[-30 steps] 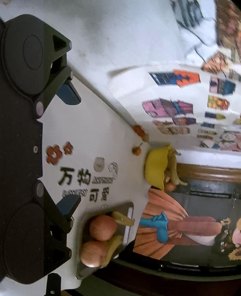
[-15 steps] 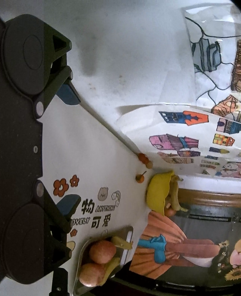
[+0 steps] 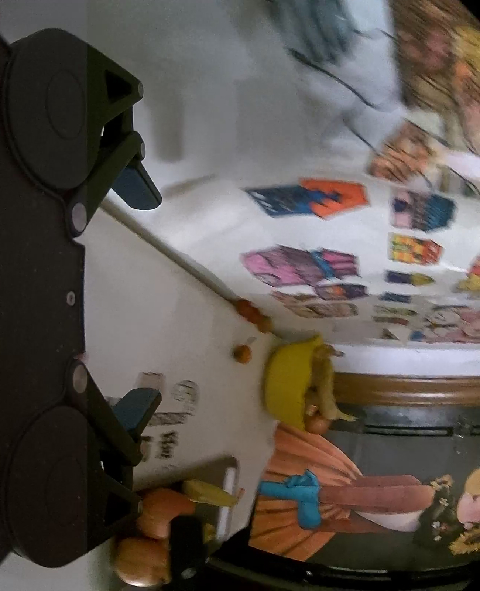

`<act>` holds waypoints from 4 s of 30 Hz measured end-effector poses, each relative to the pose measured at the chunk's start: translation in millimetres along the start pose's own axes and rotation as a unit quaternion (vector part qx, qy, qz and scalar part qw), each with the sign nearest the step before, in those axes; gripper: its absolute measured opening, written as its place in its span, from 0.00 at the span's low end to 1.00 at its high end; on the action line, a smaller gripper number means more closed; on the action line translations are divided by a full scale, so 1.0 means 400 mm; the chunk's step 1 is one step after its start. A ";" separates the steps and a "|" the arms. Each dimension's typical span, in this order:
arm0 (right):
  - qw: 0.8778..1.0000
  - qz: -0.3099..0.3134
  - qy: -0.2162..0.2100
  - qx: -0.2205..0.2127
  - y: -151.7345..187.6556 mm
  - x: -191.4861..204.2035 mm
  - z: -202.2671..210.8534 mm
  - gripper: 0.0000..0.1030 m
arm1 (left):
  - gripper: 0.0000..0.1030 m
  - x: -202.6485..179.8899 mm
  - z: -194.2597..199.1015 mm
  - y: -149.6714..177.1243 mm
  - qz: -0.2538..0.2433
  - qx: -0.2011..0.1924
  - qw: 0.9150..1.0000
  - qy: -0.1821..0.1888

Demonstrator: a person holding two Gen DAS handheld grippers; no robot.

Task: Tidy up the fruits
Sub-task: 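Move the right tool to the small orange with a leaf and close on it, then move the left tool along the wall toward the small red fruits while the right tool holds the orange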

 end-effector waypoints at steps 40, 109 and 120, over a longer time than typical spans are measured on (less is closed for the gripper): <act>0.982 0.126 -0.068 0.124 -0.506 -0.122 -0.690 0.45 | 0.95 -0.140 -0.366 -0.207 -0.097 -0.011 0.995 -0.031; 0.985 0.017 -0.154 0.075 -0.554 -0.510 -0.562 0.33 | 0.84 -0.305 -0.832 -0.603 -0.229 0.176 0.957 -0.026; 0.984 0.011 -0.159 0.079 -0.542 -0.504 -0.564 0.33 | 0.84 -0.269 -0.786 -0.601 -0.176 0.204 0.963 0.014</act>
Point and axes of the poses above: each gripper's, at about its wrist camera, not at the fingertips, and z roughly against the way its jaws point, x to its left, y to its underside, the point moved 3 cm from there along -z, roughly the way its jaws point, and after that the axes turned 15 degrees about x, right-handed, at the moved point
